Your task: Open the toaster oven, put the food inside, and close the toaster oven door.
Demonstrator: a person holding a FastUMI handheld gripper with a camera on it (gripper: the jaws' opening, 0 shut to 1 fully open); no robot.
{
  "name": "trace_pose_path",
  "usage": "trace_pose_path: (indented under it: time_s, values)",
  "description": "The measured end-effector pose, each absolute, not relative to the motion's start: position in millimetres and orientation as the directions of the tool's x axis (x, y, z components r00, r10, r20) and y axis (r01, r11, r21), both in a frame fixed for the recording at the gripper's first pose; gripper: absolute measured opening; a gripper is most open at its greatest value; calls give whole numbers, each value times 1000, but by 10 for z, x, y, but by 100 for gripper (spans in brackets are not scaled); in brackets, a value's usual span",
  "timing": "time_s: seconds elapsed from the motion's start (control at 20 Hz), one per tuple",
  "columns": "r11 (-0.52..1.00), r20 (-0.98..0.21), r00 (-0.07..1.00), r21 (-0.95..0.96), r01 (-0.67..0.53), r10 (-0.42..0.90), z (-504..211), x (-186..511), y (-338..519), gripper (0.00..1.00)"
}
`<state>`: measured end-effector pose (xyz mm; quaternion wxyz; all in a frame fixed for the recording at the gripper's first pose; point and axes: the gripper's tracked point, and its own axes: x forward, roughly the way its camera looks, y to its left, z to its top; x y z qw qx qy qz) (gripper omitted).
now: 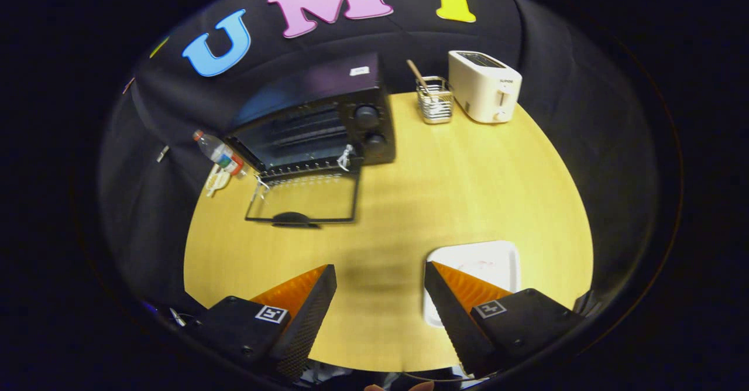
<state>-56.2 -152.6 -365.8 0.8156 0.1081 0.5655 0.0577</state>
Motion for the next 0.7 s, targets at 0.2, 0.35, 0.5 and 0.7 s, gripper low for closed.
trace_pose_path:
  time_s: [0.2, 0.35, 0.5, 0.7]
  values:
    - [980, -965, 192, 193, 46, 181, -4066, -810, -2371, 99]
    - [978, -977, 116, 189, 86, 179, -4410, -894, -2751, 99]
    - [972, -978, 52, 205, 113, 200, -4757, -934, -2920, 99]
    - [962, -971, -6, 236, 139, 239, -5025, -1022, -2894, 67]
